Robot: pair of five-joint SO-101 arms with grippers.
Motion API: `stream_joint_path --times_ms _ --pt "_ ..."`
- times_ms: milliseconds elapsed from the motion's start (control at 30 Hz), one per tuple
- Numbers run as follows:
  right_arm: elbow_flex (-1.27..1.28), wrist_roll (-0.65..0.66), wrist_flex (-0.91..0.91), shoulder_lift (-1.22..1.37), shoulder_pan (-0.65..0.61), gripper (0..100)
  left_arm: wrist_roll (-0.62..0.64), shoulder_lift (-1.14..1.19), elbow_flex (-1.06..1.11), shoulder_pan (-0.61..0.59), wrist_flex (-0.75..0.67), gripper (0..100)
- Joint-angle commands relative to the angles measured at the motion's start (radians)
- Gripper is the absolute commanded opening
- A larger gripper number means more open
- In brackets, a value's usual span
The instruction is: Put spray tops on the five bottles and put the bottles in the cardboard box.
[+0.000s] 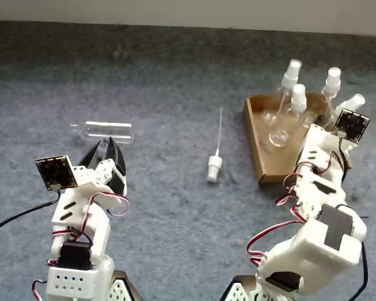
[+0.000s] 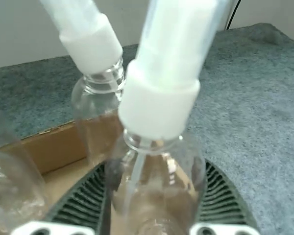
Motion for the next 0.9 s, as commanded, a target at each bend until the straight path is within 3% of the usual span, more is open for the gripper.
stream_joint_path --times_ms 0,167,700,867 --pt "-0.058 0.023 -0.028 -0.01 -0.012 22.8 0.005 -0.01 0.019 -0.008 0.002 1" --pt "-0.058 0.028 -0.028 -0.015 -0.012 28.4 0.005 -0.01 0.019 -0.008 0.002 1" --pt "-0.051 0.031 -0.016 -0.102 -0.007 28.6 0.005 -0.01 0.019 -0.008 0.002 1" --pt "-0.036 0.031 0.246 -0.242 -0.01 28.6 0.005 -0.01 0.019 -0.008 0.002 1"
